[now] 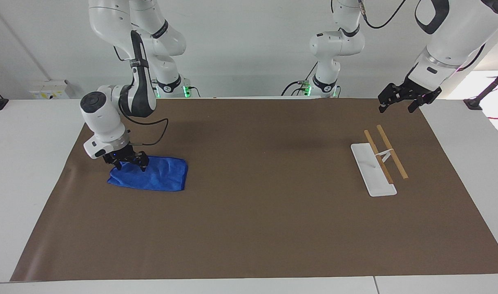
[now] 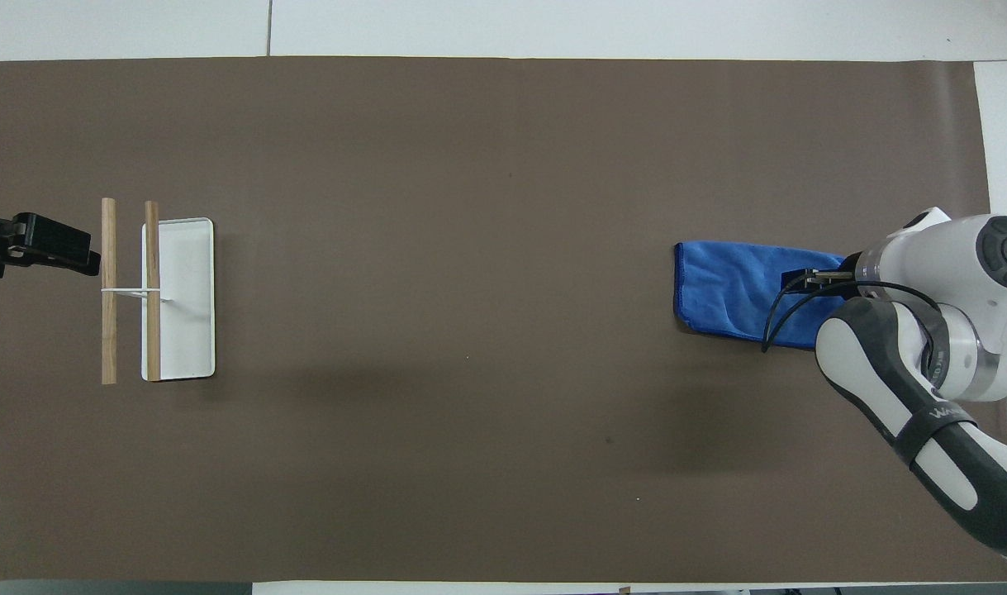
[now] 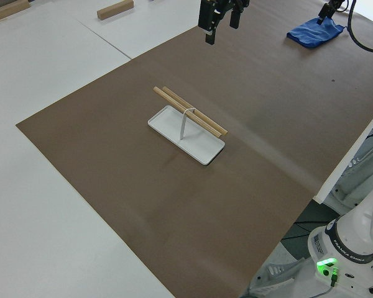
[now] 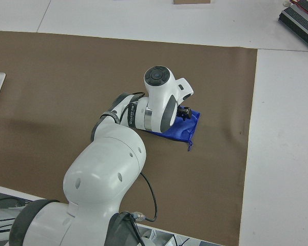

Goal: Right arm passes towel to left arm to hang
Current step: 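Reach the right gripper down and grasp the blue towel's near end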

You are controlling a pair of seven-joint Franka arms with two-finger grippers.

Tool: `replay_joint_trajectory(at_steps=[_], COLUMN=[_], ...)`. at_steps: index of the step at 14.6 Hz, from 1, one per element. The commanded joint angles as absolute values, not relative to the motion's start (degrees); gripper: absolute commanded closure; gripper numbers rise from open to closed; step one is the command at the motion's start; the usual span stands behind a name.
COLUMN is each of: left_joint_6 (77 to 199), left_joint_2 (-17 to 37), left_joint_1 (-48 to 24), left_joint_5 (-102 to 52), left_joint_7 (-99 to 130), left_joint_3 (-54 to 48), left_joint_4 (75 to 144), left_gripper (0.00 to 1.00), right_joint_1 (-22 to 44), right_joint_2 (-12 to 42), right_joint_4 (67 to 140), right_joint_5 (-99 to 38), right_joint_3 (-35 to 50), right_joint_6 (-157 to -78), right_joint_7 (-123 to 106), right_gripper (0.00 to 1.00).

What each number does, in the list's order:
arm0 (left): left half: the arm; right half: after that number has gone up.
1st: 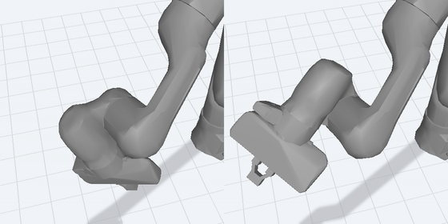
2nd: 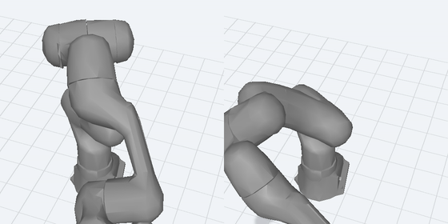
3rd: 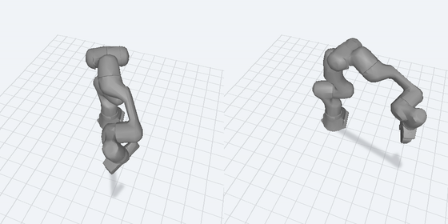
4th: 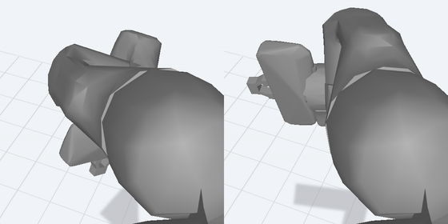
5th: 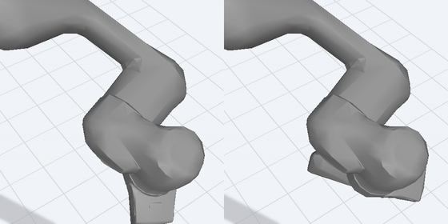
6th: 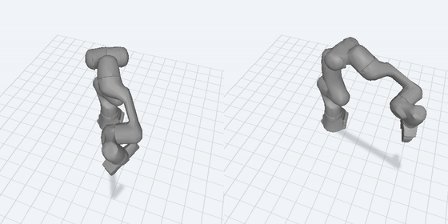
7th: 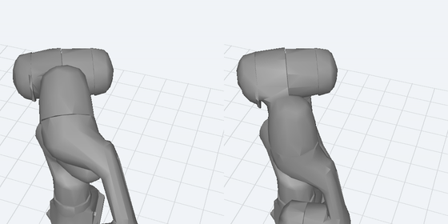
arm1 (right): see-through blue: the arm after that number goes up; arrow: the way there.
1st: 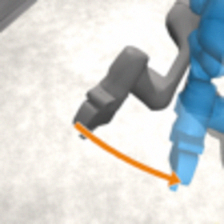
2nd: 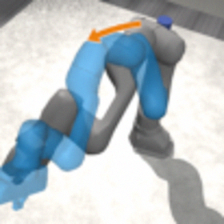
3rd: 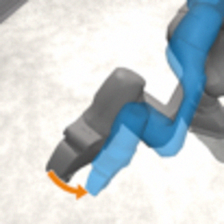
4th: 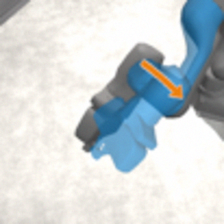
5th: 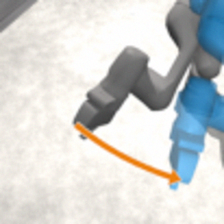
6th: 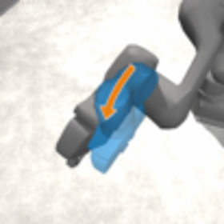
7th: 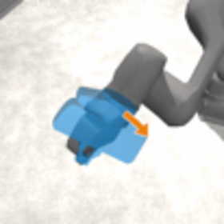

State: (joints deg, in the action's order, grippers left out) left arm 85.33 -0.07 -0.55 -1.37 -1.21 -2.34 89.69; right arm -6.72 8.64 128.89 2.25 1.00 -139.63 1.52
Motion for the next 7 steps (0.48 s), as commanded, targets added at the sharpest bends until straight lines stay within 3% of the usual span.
replay_joint_trajectory(at_steps=[1,5,6,7], left_joint_6=[85.1,85.1,85.1,85.1], left_joint_2=[-1.1,-1.1,-1.1,-1.1], left_joint_1=[0.1,0.1,0.1,0.1], left_joint_5=[-0.6,-0.6,-0.6,-0.6], left_joint_7=[-0.6,-0.6,-0.6,-0.6], left_joint_3=[-3.1,-3.1,-3.1,-3.1], left_joint_4=[90.6,90.6,90.6,90.7], left_gripper=[0.0,0.0,0.0,0.0], right_joint_1=[-7.7,-7.9,-7.8,-7.8], right_joint_2=[8.4,8.9,9.0,9.0], right_joint_4=[130.7,131.6,131.5,131.5], right_joint_5=[1.3,1.3,1.3,1.3], right_joint_3=[1.6,1.6,1.6,1.6], right_joint_6=[-140.6,-140.8,-140.8,-140.8], right_joint_7=[-0.4,-0.5,-0.6,-1.2], right_gripper=[0.0,0.0,0.1,0.39])
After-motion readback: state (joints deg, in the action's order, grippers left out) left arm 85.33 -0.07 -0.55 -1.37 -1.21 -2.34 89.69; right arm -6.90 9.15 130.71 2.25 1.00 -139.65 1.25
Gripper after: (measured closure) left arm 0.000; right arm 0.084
